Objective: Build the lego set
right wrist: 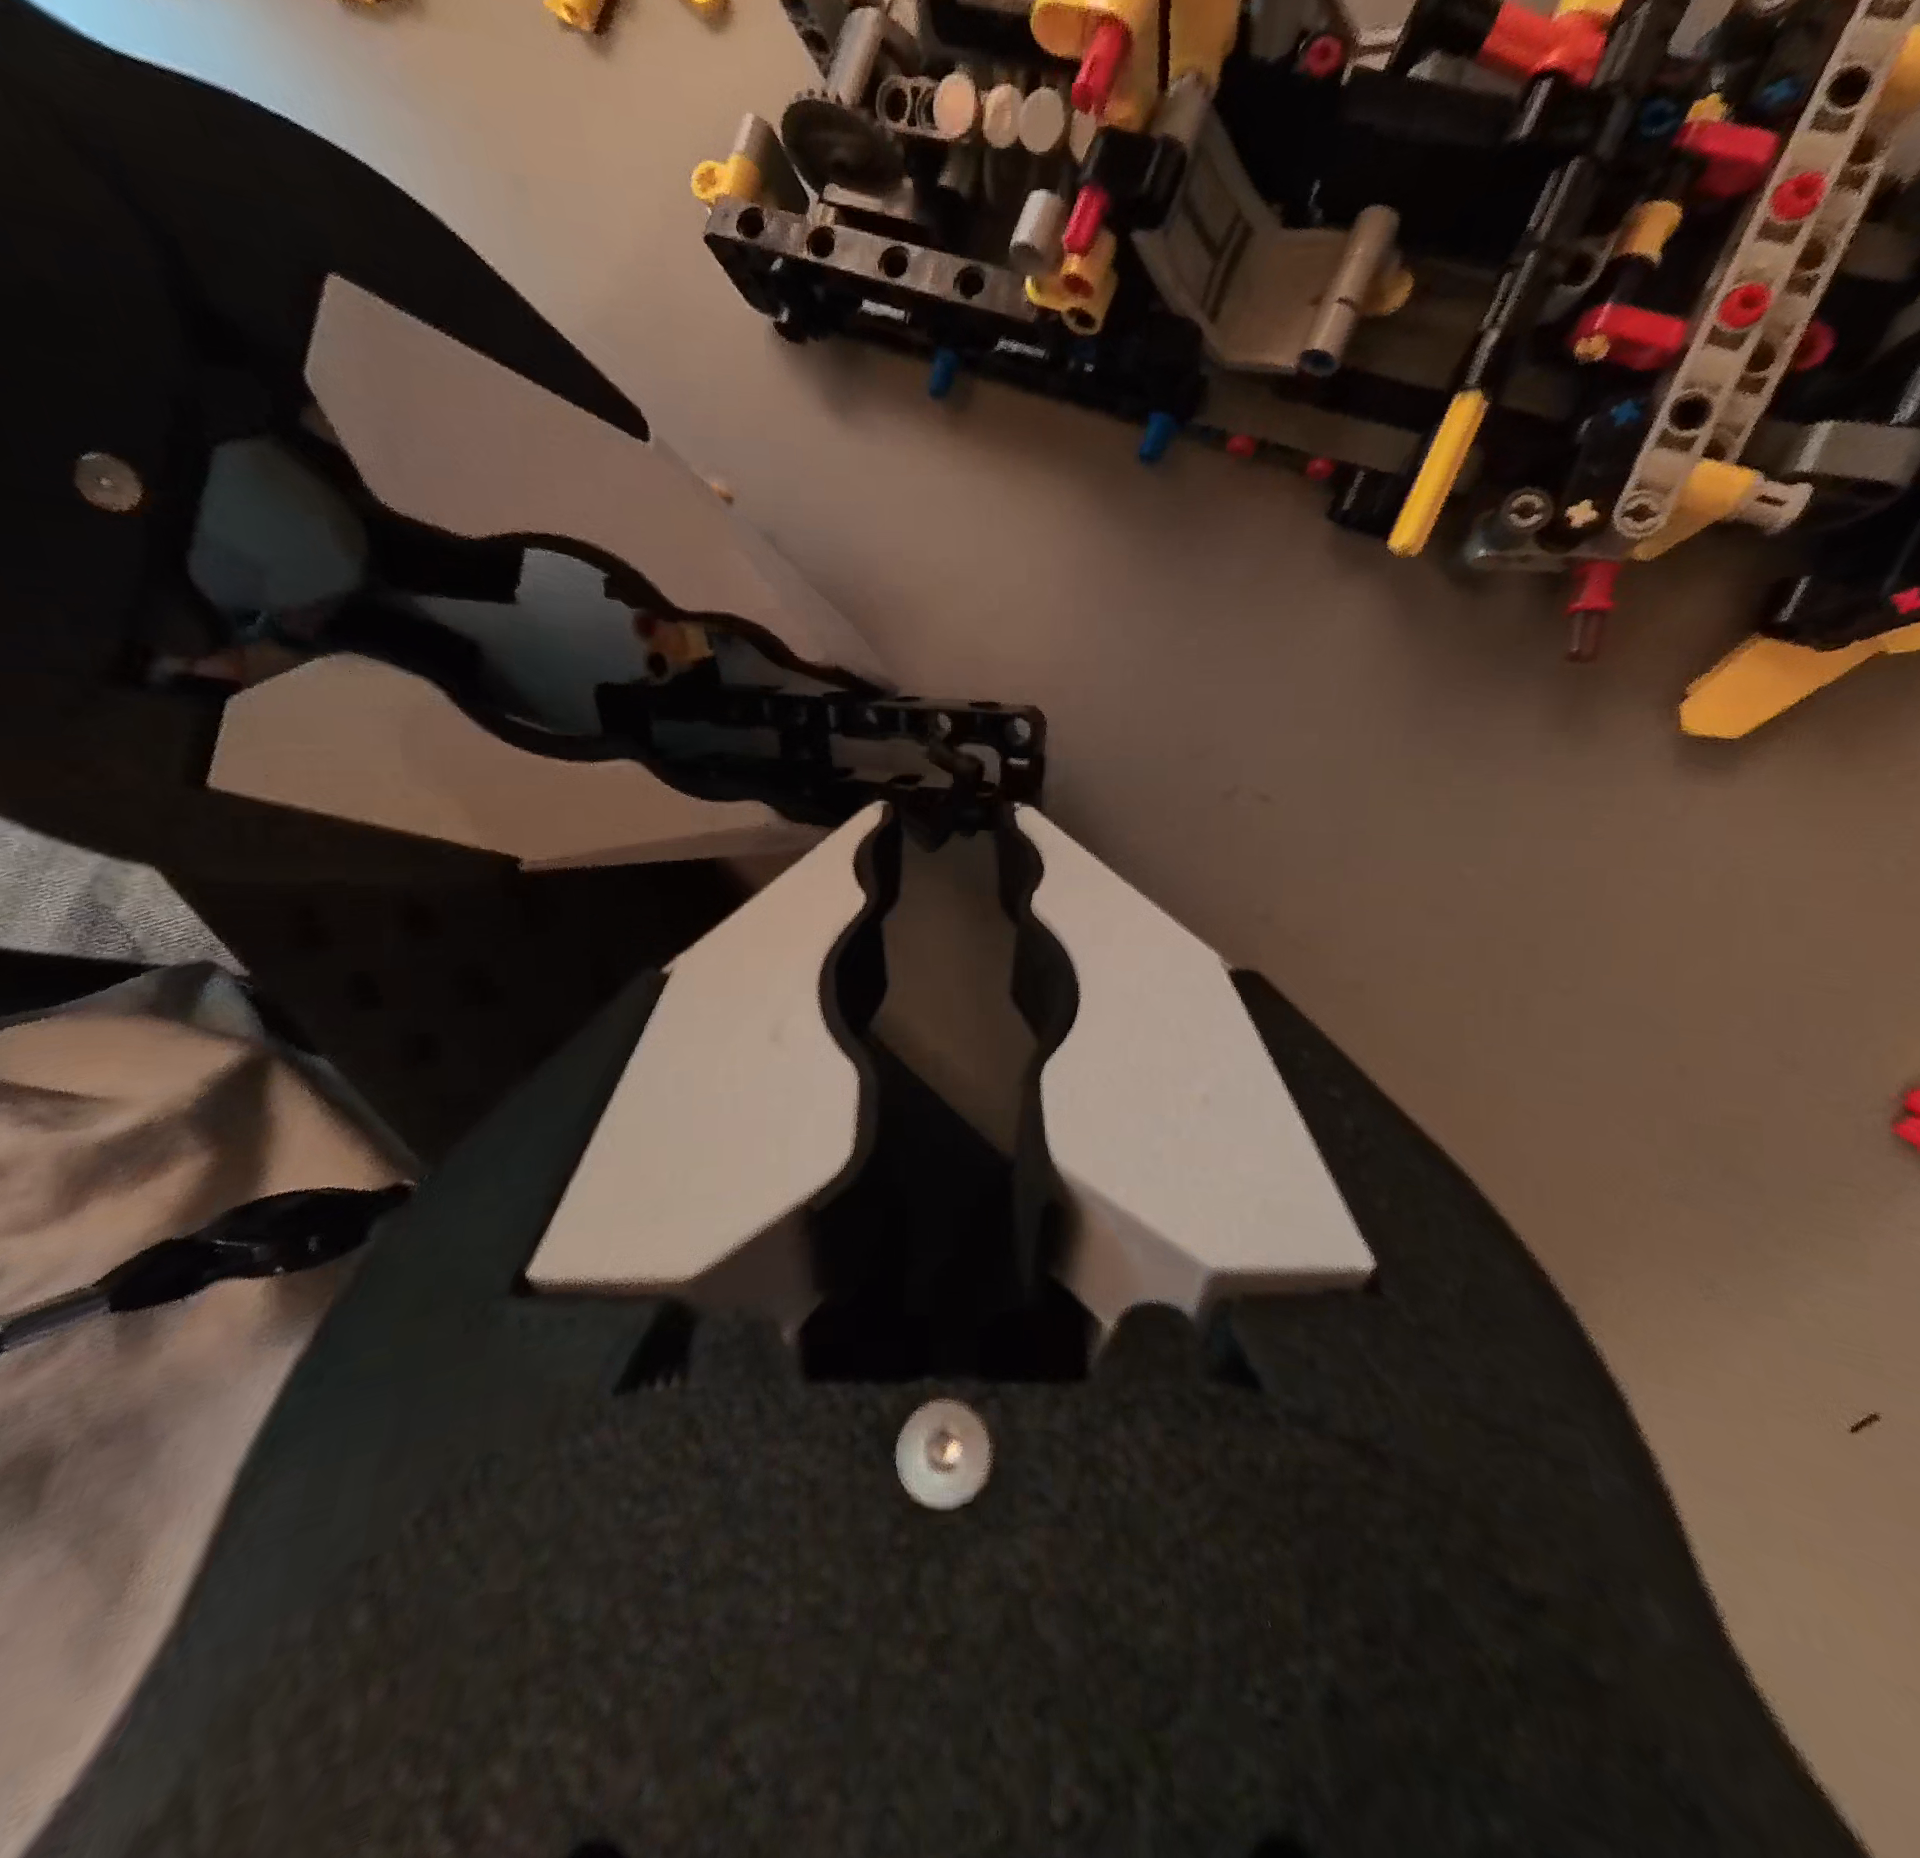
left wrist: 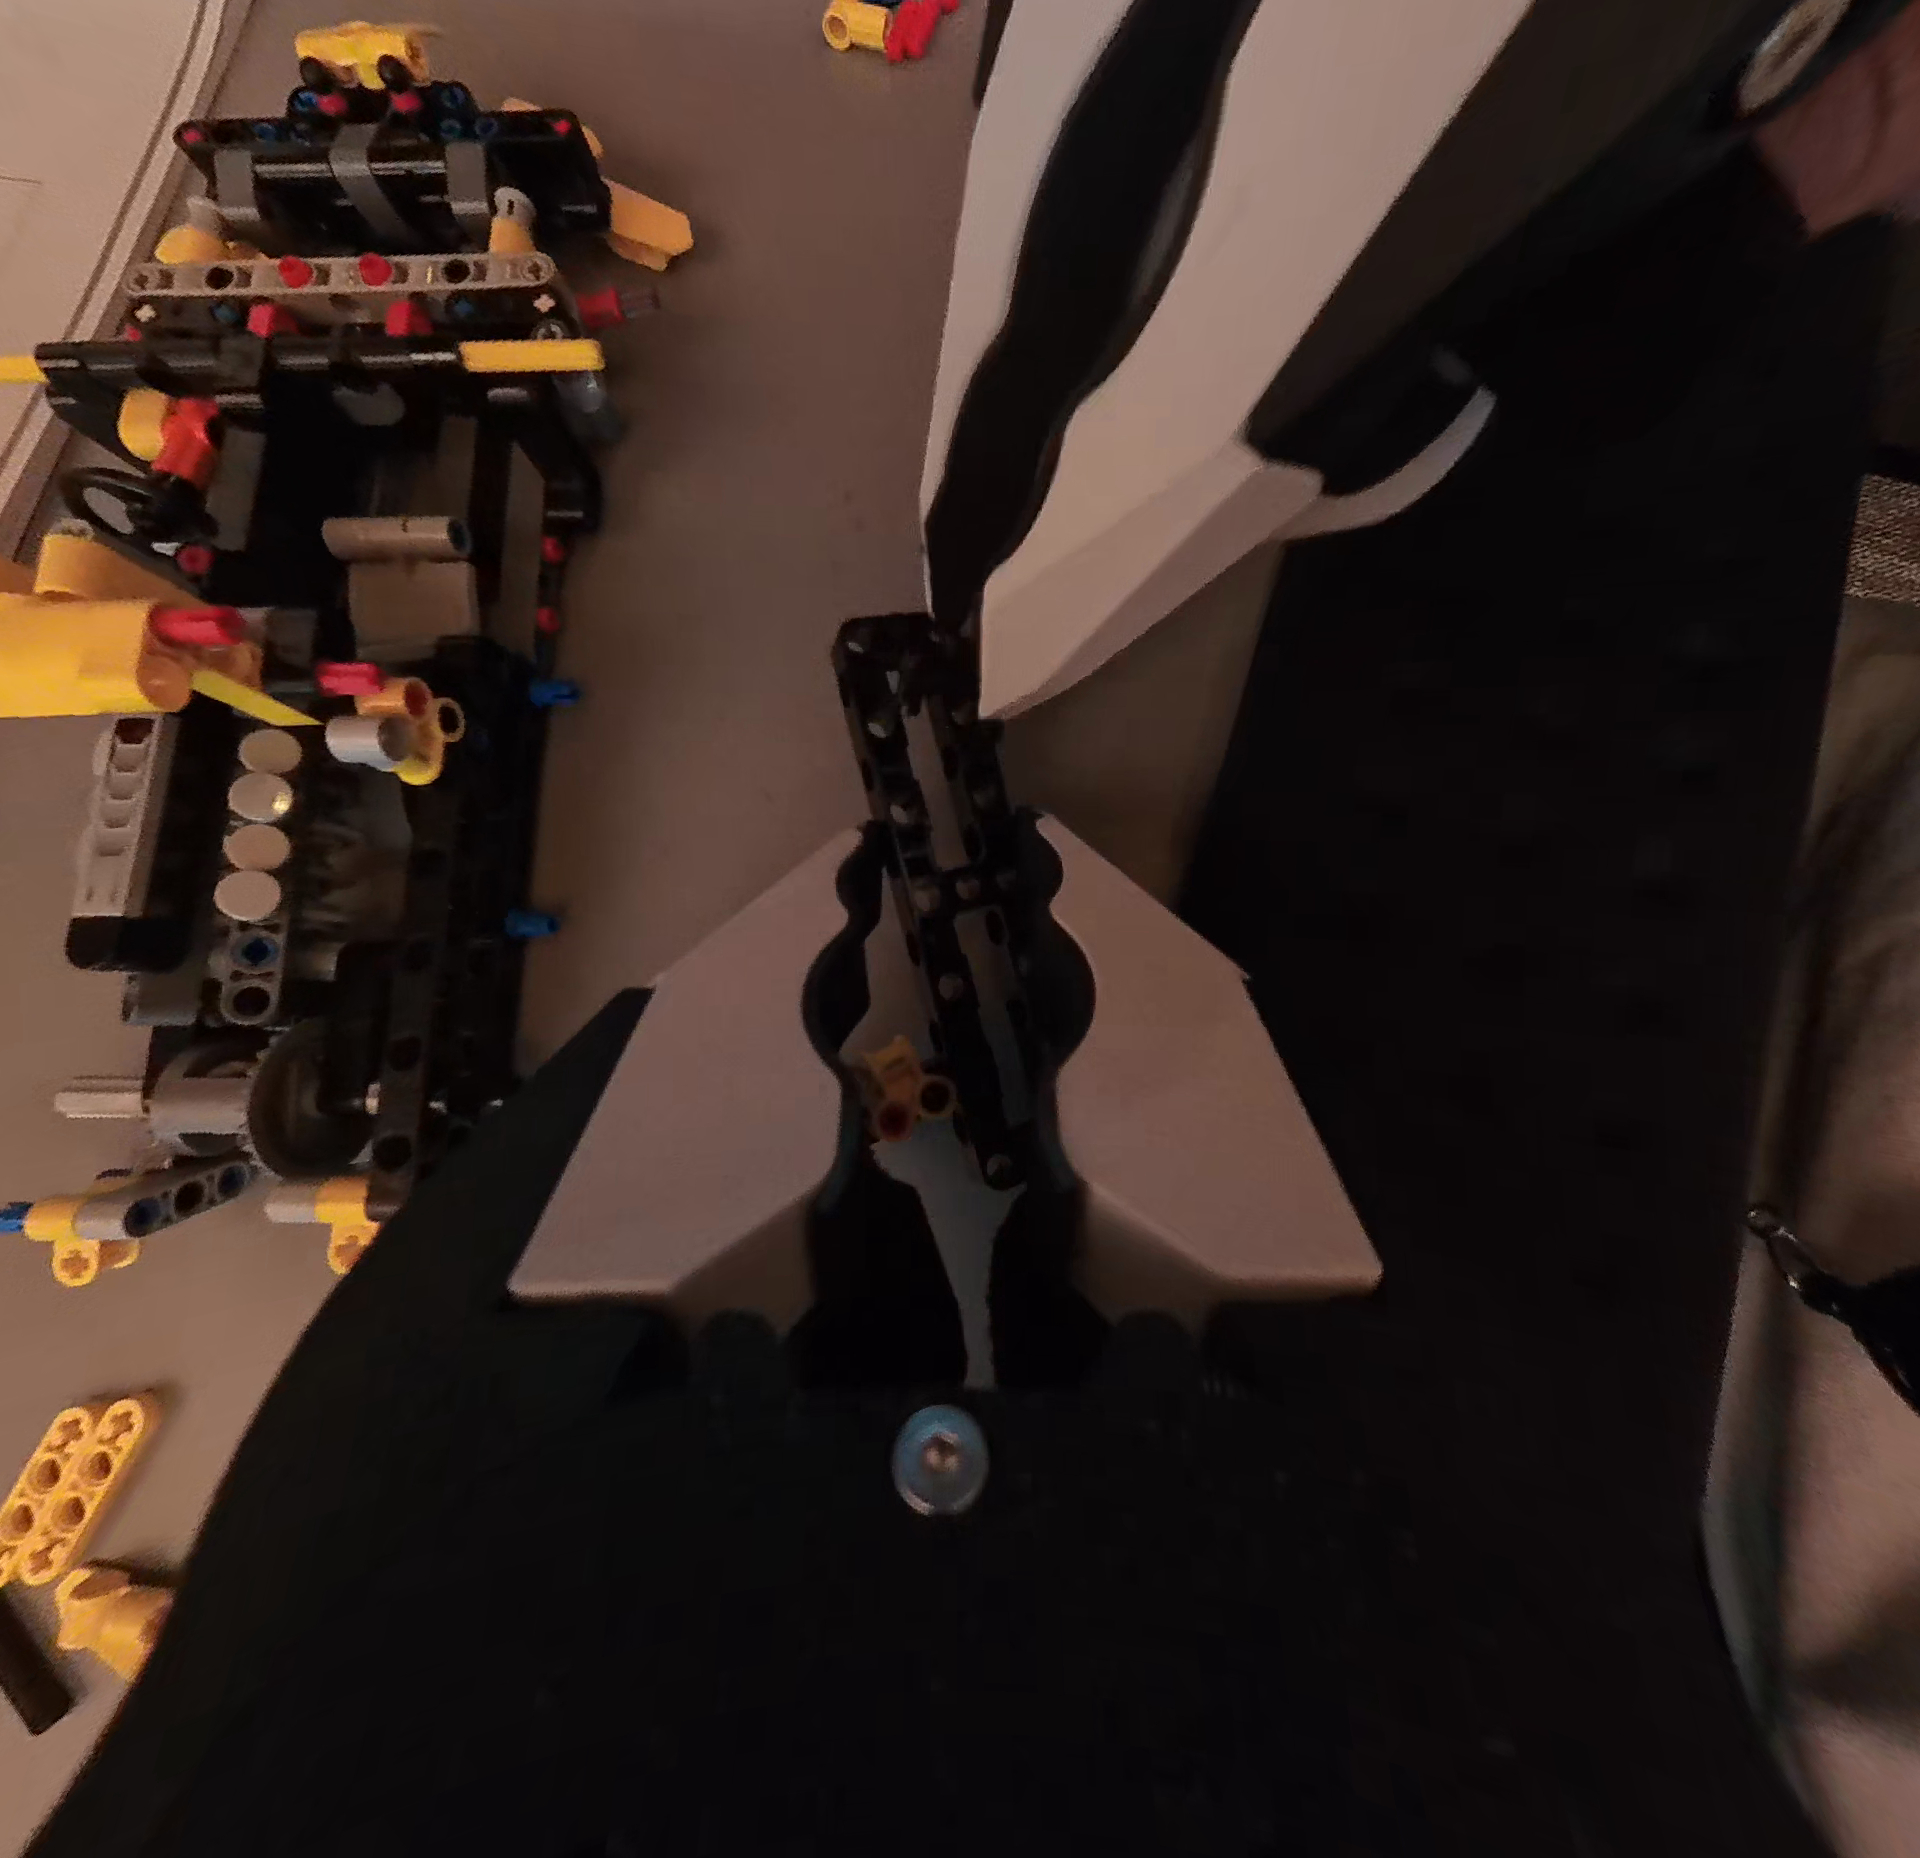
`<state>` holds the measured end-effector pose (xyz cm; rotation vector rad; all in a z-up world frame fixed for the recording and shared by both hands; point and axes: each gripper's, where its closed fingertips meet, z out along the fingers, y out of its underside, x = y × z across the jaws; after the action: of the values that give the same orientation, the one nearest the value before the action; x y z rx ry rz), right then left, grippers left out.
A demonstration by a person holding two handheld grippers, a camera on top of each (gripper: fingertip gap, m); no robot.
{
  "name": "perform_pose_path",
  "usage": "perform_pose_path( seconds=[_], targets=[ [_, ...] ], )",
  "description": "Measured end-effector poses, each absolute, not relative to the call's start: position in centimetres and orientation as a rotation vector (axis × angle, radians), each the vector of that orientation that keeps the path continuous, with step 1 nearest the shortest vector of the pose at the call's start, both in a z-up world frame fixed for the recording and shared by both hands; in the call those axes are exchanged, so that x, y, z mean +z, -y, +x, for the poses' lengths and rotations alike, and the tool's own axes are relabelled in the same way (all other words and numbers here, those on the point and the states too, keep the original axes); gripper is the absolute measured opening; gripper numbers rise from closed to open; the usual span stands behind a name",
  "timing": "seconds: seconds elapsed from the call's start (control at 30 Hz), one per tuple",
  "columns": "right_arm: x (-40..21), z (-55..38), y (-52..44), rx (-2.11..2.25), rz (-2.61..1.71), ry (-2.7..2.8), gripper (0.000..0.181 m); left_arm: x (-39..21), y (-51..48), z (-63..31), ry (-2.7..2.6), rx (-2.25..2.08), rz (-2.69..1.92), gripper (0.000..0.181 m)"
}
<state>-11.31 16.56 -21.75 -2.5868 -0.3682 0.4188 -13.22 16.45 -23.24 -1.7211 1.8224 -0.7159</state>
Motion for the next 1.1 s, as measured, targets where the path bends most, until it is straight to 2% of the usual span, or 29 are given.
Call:
perform_pose_path(
  seconds=[0.23,0.37,0.43,0.57,0.7,0.77,0.8,0.83,0.93,1.03,1.1],
  targets=[
    [-21.4,-8.0,-16.1,0.392,-2.513,0.355,0.017,-23.5,-16.2,-13.8,-1.897,-0.695,-1.713,0.026],
    [-20.4,-10.8,-15.7,0.76,-2.345,0.441,0.025,-23.6,-16.3,-14.5,-1.977,-0.639,-1.653,0.026],
    [-20.9,-11.6,-15.7,0.804,-2.311,0.53,0.028,-23.3,-16.3,-14.7,-1.981,-0.638,-1.639,0.027],
    [-20.1,-12.9,-16.4,1.178,-2.26,0.353,0.031,-21.5,-16.2,-15.0,-1.948,-0.65,-1.553,0.026],
    [-19.4,-13.2,-16.5,1.385,-2.206,0.283,0.011,-20.3,-15.8,-15.7,-1.94,-0.665,-1.468,0.026],
    [-18.7,-13.8,-16.2,1.47,-2.169,0.292,0.019,-19.6,-15.4,-15.8,-1.928,-0.706,-1.446,0.026],
    [-18.6,-14.1,-16.1,1.489,-2.161,0.302,0.018,-19.3,-15.3,-15.9,-1.918,-0.713,-1.436,0.026],
    [-18.0,-14.6,-15.9,1.527,-2.125,0.329,0.008,-19.2,-15.3,-15.9,-1.917,-0.707,-1.44,0.026],
    [-17.4,-14.8,-16.2,1.535,-2.082,0.319,0.007,-18.8,-15.7,-16.0,-1.87,-0.682,-1.445,0.026],
    [-15.7,-14.0,-17.5,1.607,-1.964,0.146,0.007,-16.2,-17.8,-15.7,-1.591,-0.681,-1.475,0.04],
    [-14.7,-13.2,-18.8,1.614,-1.863,0.008,0.006,-13.5,-18.0,-15.9,-1.321,-0.885,-1.508,0.04]
  ],
)
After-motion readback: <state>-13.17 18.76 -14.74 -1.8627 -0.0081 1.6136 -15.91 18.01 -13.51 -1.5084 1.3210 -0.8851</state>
